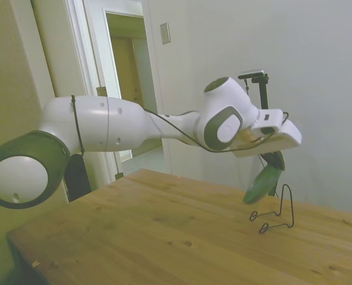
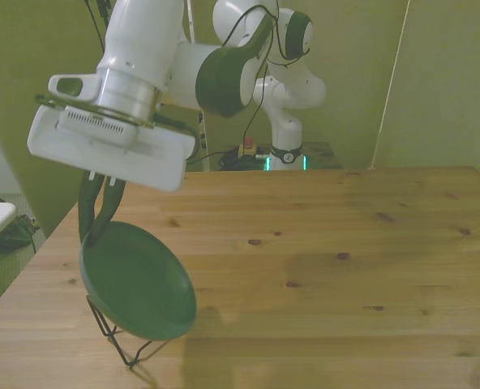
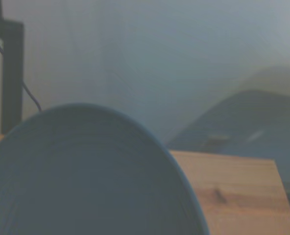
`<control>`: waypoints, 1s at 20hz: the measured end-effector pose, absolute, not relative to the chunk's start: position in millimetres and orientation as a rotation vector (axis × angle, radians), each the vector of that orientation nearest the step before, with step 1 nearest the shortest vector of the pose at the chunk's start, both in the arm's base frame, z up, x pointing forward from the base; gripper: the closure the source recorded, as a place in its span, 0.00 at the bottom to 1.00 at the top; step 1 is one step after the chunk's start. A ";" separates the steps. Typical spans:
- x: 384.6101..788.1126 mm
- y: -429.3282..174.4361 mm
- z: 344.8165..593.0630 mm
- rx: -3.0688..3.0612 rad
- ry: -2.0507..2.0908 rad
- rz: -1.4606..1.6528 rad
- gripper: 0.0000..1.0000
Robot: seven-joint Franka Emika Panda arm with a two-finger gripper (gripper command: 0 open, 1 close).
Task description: Unload the plate
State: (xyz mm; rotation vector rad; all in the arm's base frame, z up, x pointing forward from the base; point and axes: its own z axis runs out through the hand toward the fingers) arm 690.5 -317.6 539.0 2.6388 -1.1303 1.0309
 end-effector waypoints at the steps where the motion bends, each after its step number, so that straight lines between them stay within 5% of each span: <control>1: 688.9 -308.9 549.5 2.645 -1.123 1.049 1.00; 6: 677.8 -248.6 589.0 2.722 -1.225 1.080 1.00; 11: 660.6 -179.3 585.4 2.892 -1.394 0.883 1.00; 14: 646.5 -165.5 555.4 2.986 -1.472 0.707 1.00; 20: 619.2 -179.8 456.6 3.130 -1.490 0.373 1.00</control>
